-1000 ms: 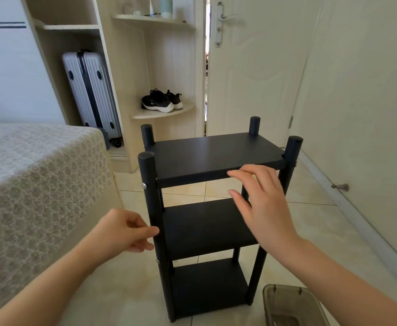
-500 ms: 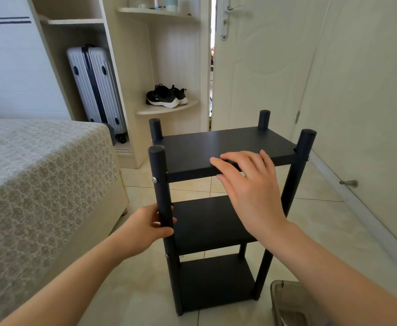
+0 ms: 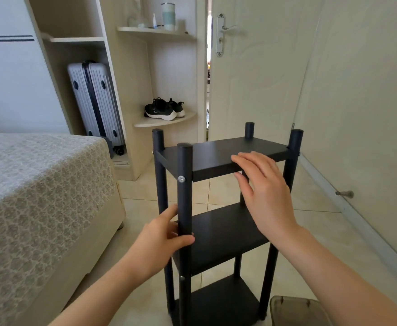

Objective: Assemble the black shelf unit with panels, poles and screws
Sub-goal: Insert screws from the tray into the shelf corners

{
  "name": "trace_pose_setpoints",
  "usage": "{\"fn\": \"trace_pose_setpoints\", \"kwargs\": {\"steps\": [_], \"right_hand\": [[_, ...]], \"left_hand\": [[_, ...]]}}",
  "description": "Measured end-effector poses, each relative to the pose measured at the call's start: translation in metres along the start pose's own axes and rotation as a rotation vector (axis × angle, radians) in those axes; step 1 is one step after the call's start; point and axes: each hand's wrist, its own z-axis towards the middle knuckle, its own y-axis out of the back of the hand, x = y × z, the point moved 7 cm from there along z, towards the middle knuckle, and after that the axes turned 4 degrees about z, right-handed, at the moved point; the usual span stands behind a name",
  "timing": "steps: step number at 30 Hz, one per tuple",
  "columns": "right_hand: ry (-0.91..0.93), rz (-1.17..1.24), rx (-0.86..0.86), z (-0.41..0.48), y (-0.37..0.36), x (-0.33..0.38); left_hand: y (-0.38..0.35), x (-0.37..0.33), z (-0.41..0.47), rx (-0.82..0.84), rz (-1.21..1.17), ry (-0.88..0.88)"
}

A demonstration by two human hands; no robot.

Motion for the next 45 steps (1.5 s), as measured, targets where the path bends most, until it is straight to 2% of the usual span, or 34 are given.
{"fn": "trace_pose_setpoints", "kwargs": {"steps": [5,16,28,31,37,42,45], "right_hand": [[-0.153,0.082,0.111,0.000,-0.005,-0.016],[-0.298,0.413,0.100,0.000,0.010,-0.006],[-0.347,0.458,0.158,-0.004,0.006,-0.021],[-0.378,0.402,0.171,-0.012,0.008,-0.032],[-0.626,0.343,0.379,-0.063,-0.004,-0.088],[-0.757,0.235,0.644,-0.124,-0.019,-0.141],[-0.852,0.155,0.859,-0.162,-0.037,-0.167]], "left_hand": [[-0.001,-0.022,0.002,-0.061,-0.041,-0.092],[-0.024,-0.062,0.018,-0.141,-0.038,-0.198],[-0.037,-0.077,0.033,-0.187,-0.080,-0.197],[-0.034,-0.075,0.038,-0.195,-0.097,-0.182],[-0.030,-0.071,0.044,-0.204,-0.114,-0.146],[-0.031,-0.069,0.049,-0.187,-0.156,-0.134],[-0.032,-0.072,0.050,-0.183,-0.146,-0.139]]}}
